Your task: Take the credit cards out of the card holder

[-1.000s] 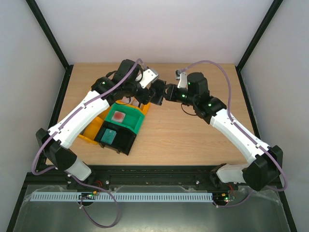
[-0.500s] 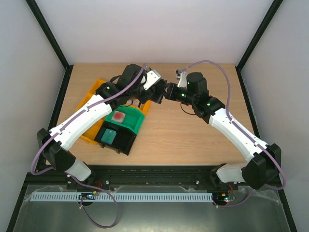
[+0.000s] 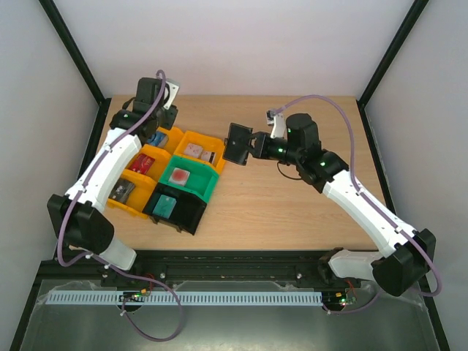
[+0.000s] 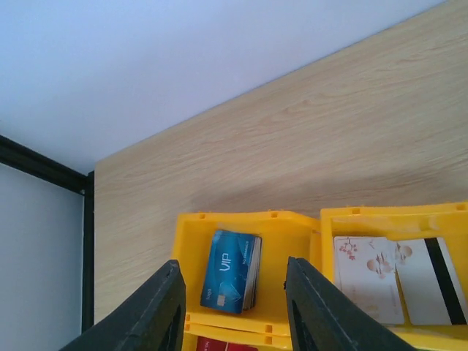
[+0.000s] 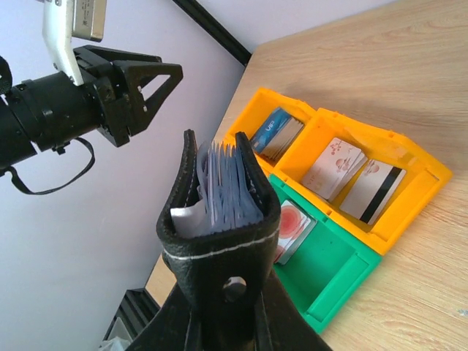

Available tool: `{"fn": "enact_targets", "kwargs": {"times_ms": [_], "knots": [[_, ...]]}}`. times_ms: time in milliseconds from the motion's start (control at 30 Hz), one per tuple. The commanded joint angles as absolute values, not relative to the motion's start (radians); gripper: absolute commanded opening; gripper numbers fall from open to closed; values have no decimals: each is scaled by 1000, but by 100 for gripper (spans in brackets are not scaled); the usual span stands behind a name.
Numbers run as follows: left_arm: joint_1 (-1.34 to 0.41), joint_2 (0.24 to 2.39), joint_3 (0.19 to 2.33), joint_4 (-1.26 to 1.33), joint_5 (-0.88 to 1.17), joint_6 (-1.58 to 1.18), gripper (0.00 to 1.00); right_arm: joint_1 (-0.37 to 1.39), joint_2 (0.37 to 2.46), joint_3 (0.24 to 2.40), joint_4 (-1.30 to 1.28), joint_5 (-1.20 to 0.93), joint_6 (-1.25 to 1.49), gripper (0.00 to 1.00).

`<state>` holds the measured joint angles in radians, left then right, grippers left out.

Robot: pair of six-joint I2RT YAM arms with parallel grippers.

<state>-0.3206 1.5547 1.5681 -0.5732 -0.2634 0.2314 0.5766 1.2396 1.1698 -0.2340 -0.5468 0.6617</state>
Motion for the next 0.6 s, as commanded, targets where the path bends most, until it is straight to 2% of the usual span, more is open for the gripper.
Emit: {"fn": "enact_targets", "kwargs": {"times_ms": [0, 300, 567], "knots": [[-313, 1497, 1539, -567, -197, 231, 41, 568, 1227, 1204, -262, -572, 640, 2], [-310, 1360, 1482, -672, 211, 256, 55, 563, 1266, 1249, -272, -596, 593, 2], [-297, 1277, 1387, -728, 254, 265, 66, 563, 1292, 1301, -275, -563, 481, 2]]}}
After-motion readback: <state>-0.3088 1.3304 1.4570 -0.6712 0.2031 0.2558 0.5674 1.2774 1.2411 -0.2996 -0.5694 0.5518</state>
